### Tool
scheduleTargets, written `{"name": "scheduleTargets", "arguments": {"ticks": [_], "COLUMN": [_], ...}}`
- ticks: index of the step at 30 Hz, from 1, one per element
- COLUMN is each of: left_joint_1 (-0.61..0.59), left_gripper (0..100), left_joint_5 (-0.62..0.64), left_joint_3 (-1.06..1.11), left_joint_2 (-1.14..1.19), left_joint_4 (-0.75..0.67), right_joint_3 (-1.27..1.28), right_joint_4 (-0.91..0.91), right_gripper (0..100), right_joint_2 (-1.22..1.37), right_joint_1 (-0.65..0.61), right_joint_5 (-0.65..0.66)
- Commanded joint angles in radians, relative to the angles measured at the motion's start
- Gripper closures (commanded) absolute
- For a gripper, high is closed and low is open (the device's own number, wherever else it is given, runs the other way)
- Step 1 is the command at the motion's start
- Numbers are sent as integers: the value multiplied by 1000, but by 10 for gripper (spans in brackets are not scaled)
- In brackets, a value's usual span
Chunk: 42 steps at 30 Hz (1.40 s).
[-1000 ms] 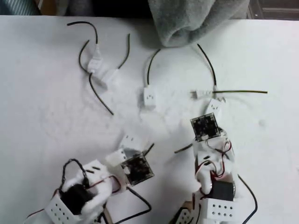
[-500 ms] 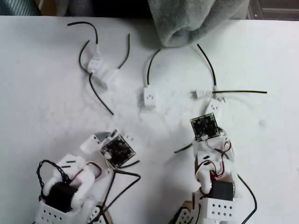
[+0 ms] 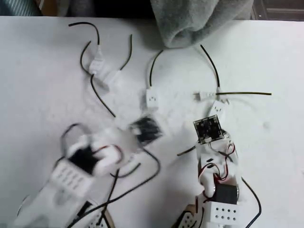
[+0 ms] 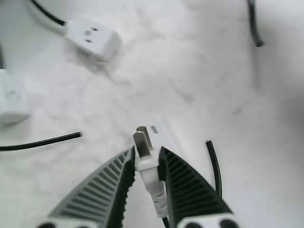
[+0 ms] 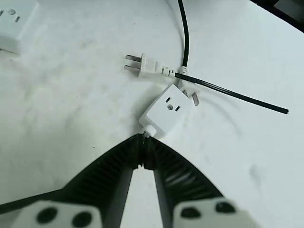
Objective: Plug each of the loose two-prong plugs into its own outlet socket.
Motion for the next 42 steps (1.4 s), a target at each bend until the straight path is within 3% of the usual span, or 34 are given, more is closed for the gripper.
{"name": "scheduleTargets", "arguments": {"ticks": [1, 5, 11, 15, 24, 32, 37, 42], "left_joint_1": [170, 236, 214, 214, 211, 211, 211, 211], "left_gripper": [976, 976, 976, 976, 972, 972, 972, 931], "left_joint_5": [40, 46, 44, 46, 83, -6, -3, -3], "left_joint_3": [-114, -190, -284, -397, -402, -408, -443, -566], "left_joint_2": [268, 464, 773, 869, 881, 881, 881, 881], "left_joint_4": [-21, -84, -242, -127, -87, 86, 100, 207], "right_joint_3": [11, 11, 0, -2, -12, -11, -11, -11], "right_joint_4": [-25, -33, -79, -82, -77, -79, -79, -81], "right_gripper": [978, 980, 978, 978, 978, 978, 978, 978], "right_joint_2": [1, -4, -4, -4, -4, -4, -4, -4], "right_joint_1": [12, 45, 197, 208, 213, 209, 209, 209], "right_joint_5": [8, 2, -166, -170, -172, -172, -172, -172]}}
